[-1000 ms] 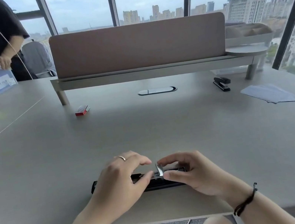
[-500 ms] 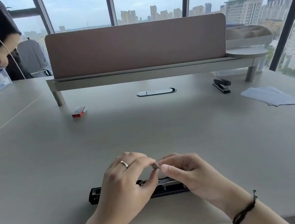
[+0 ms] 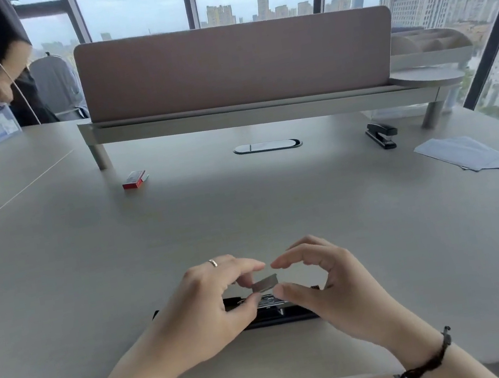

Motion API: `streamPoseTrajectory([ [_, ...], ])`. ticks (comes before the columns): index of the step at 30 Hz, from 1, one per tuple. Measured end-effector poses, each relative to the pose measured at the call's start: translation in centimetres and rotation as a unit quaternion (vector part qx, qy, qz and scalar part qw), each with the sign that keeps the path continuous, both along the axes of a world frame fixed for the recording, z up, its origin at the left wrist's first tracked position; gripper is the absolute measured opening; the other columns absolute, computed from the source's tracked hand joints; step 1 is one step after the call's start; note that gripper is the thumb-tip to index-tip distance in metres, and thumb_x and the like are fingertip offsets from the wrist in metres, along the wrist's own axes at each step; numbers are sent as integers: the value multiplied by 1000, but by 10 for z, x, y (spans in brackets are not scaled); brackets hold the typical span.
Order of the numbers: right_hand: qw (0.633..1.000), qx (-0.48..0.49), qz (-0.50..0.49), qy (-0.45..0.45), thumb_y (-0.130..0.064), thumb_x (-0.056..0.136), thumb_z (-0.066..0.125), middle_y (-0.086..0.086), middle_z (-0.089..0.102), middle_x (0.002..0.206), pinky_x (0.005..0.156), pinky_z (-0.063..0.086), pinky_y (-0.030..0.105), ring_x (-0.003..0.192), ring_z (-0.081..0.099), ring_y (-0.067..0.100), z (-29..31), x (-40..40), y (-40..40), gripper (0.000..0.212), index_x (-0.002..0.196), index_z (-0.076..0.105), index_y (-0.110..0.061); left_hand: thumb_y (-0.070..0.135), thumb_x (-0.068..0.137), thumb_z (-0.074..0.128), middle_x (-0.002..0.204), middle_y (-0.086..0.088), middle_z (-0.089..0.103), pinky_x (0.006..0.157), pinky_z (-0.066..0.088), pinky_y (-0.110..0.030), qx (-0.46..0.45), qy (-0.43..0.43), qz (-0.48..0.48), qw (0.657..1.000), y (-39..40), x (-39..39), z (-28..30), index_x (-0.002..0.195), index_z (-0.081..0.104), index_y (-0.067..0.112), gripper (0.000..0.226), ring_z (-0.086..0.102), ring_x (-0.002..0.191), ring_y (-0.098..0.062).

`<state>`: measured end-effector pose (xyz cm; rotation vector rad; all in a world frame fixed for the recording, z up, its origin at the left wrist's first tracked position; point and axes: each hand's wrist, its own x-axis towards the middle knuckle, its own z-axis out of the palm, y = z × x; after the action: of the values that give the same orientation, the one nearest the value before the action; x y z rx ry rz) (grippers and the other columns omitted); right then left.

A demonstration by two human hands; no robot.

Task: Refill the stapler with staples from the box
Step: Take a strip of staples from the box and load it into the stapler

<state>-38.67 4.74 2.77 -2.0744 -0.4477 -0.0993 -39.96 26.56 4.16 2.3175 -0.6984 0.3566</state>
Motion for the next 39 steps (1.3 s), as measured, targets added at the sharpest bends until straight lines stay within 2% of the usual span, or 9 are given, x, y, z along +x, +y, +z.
streamPoseTrajectory([
  [4,999,-32,12,-1,-37,78,78,-18,64,103,92,42,18,110,58,2,-8,-1,1,16,93,74,-39,13,79,81,89,13,71,53,32,4,2,24,0,1000,-4,-6,4,120,64,28,47,46,41,7],
  [8,999,-46,22,-9,-39,81,74,-17,65,100,92,45,22,107,60,4,-13,-3,-2,13,93,74,-36,13,79,81,88,13,73,60,34,7,15,43,1,999,-6,-8,5,116,65,25,42,50,64,29],
  [11,999,-46,19,-8,-40,80,73,-15,66,98,91,48,26,103,62,5,-16,-5,-1,14,94,73,-36,20,80,80,88,19,73,62,34,5,23,59,4,998,-5,-7,3,111,66,32,37,55,79,21],
  [13,999,-49,15,-7,-39,80,73,-14,66,96,88,50,26,99,63,5,-17,-5,-1,15,95,73,-36,19,80,81,88,19,73,60,34,5,23,65,10,998,-5,-5,1,107,69,30,31,54,74,22],
  [19,999,-51,12,-1,-30,82,77,-20,67,87,68,40,7,84,65,1,-17,-5,-1,10,92,77,-30,21,79,80,85,19,73,54,34,2,31,75,12,997,-1,-4,-2,92,74,30,17,60,74,10],
  [24,998,-55,4,0,-34,81,77,-16,70,89,72,43,7,87,67,0,-18,-6,0,13,94,77,-33,23,79,77,84,17,70,68,50,-16,32,59,-2,998,2,0,-7,80,73,28,7,66,76,-2],
  [30,997,-77,4,9,-38,79,75,-16,68,93,73,45,10,89,66,1,-19,-6,-2,19,98,75,-36,21,79,78,88,17,71,69,44,-6,36,56,-3,998,4,-1,-11,78,75,25,6,65,77,3],
  [35,995,-94,-5,12,-40,78,74,-20,67,97,78,49,15,92,65,1,-20,-7,-7,22,100,75,-37,27,81,76,94,22,69,71,50,-16,48,59,4,997,7,-2,-13,82,76,28,1,65,79,2],
  [39,993,-118,-17,16,-39,79,74,-18,66,100,80,50,18,91,65,4,-20,-10,-16,20,99,74,-38,29,81,76,97,25,67,69,49,-14,50,67,7,997,8,-2,-13,81,75,29,2,64,80,3],
])
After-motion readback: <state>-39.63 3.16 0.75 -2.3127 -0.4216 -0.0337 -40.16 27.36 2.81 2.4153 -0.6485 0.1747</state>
